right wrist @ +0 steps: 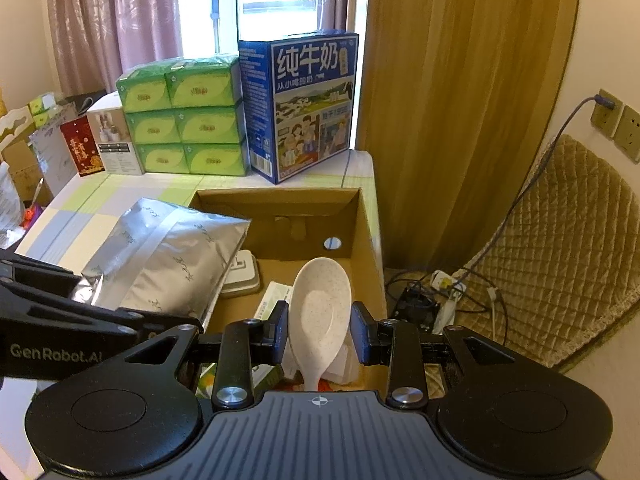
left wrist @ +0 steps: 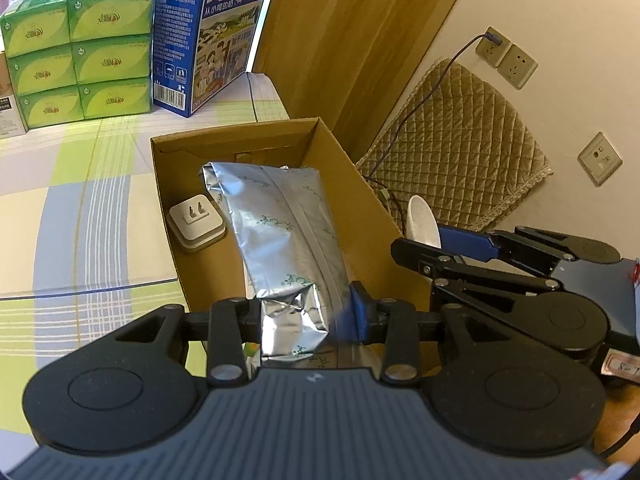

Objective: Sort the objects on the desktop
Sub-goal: 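Release the foil bag into the box with the left tool while the right tool drops the spoon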

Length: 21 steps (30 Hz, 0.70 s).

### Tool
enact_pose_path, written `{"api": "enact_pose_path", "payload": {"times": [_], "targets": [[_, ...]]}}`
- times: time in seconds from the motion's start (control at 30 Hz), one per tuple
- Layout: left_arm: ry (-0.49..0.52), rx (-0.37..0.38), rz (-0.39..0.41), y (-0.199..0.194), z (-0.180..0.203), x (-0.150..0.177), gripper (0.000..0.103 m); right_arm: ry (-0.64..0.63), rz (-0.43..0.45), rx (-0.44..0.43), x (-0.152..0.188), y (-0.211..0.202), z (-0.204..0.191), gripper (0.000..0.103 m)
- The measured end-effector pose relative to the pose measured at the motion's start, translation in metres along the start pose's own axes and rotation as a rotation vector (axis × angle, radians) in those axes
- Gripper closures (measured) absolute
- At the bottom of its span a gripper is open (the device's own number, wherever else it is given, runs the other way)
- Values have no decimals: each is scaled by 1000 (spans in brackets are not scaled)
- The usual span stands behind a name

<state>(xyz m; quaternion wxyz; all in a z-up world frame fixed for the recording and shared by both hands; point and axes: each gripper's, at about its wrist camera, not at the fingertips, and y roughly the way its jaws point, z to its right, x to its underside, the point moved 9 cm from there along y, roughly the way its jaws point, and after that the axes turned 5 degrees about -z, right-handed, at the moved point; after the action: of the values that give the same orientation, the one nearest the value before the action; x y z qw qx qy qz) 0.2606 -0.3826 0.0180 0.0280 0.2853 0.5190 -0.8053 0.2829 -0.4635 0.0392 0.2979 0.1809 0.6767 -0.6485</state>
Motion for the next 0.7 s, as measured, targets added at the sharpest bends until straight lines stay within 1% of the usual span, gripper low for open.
{"api": "enact_pose_path", "payload": {"times": [0.47, 0.7], "targets": [[-6, -3, -12, 21, -11, -11, 70, -23, -23, 11, -5, 25, -1, 73], [-12, -1, -9, 29, -15, -16, 70, -22, -26, 19, -6, 29, 3, 73]]}}
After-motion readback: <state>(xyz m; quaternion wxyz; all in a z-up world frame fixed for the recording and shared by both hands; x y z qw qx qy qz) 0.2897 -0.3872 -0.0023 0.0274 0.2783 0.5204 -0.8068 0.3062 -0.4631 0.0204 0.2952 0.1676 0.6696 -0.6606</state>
